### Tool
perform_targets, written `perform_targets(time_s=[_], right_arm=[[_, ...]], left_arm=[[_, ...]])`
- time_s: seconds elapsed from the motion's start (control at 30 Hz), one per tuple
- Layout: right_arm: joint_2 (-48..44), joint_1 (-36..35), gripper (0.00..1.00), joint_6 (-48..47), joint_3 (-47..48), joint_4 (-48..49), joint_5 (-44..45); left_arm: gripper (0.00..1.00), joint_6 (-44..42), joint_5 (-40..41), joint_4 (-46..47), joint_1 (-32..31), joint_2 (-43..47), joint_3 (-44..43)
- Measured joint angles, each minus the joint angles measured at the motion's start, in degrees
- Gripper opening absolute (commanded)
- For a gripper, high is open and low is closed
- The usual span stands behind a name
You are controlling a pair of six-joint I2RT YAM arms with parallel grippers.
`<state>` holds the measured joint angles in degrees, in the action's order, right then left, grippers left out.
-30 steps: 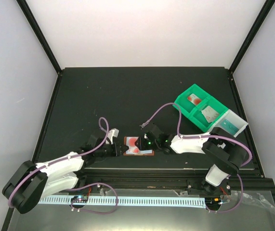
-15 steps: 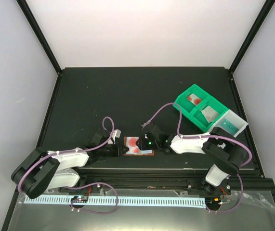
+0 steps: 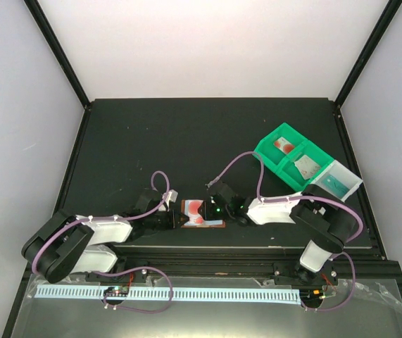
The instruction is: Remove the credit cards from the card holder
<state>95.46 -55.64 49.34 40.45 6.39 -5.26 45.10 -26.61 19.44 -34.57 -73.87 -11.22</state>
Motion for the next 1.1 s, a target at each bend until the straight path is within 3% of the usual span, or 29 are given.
perform_targets(time_s=[0.4,0.67,0.87,1.1], right_arm=[[1.05,0.11,0.15,1.36,-2.47,6.23,-1.49],[1.01,0.42,0.18,2.45,-3.91,9.01,-2.08],[0.42,1.55,0.02,2.89,-5.62,10.99,-3.96],[-1.38,2.58,0.01,2.36,-6.54,13.0,-6.8]], left_arm=[[0.04,-0.13,0.02,0.42,0.0,-0.04,0.22],[0.04,-0.35,0.04,0.44,0.0,-0.02,0.26],[0.06,-0.35,0.07,0.79,0.0,0.02,0.55],[0.07,-0.33,0.31,0.85,0.0,0.42,0.87]])
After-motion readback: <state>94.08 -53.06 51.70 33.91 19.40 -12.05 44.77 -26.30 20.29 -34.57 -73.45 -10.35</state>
